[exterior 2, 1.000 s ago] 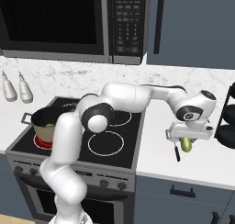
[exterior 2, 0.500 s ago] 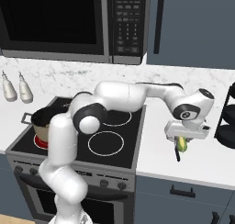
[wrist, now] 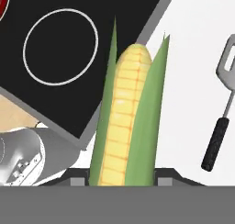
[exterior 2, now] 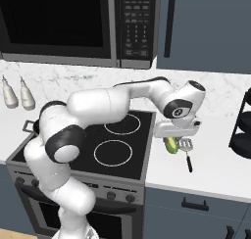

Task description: Put the corn and potato in the pot. Retrieve the spatula and lightly stir the vegetables in the pot.

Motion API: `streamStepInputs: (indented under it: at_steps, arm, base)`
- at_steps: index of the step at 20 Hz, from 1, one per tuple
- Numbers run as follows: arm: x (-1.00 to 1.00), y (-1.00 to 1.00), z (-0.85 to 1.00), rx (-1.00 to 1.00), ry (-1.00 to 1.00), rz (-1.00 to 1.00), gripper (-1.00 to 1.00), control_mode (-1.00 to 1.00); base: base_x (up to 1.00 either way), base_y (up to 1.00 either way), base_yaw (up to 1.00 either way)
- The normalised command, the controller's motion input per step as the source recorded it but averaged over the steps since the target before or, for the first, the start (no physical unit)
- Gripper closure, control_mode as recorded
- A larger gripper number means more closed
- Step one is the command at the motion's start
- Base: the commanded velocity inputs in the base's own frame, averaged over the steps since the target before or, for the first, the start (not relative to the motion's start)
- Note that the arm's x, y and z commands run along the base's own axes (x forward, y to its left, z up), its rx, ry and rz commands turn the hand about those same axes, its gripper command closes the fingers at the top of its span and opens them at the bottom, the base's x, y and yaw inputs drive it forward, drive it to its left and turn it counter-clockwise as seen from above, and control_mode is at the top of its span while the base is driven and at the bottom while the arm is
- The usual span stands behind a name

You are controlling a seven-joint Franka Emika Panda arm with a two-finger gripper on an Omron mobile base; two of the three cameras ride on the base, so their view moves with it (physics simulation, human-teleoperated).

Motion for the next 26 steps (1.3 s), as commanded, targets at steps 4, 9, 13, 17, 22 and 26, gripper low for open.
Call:
streamStepInputs:
  at_steps: [4, 9, 13, 17, 22, 26]
  arm:
    - [-0.27, 1.0, 0.27, -0.08, -0.27, 0.21, 1.0, -1.0]
    - [-0.09, 1.0, 0.51, -0.08, -0.09, 0.22, 1.0, -1.0]
    - [0.0, 1.0, 0.57, -0.1, 0.0, 0.29, 1.0, -1.0]
    - [0.0, 1.0, 0.39, -0.19, 0.0, 0.26, 1.0, -1.0]
    - [0.02, 1.0, 0.04, -0.21, 0.0, 0.08, 1.0, -1.0]
    - [0.06, 1.0, 0.07, -0.14, -0.02, 0.07, 1.0, -1.0]
  base:
    - [0.0, 0.0, 0.0]
    - [0.0, 0.0, 0.0]
    - [0.0, 0.0, 0.0]
    - [0.0, 0.0, 0.0]
    - [0.0, 0.0, 0.0]
    - [0.0, 0.0, 0.0]
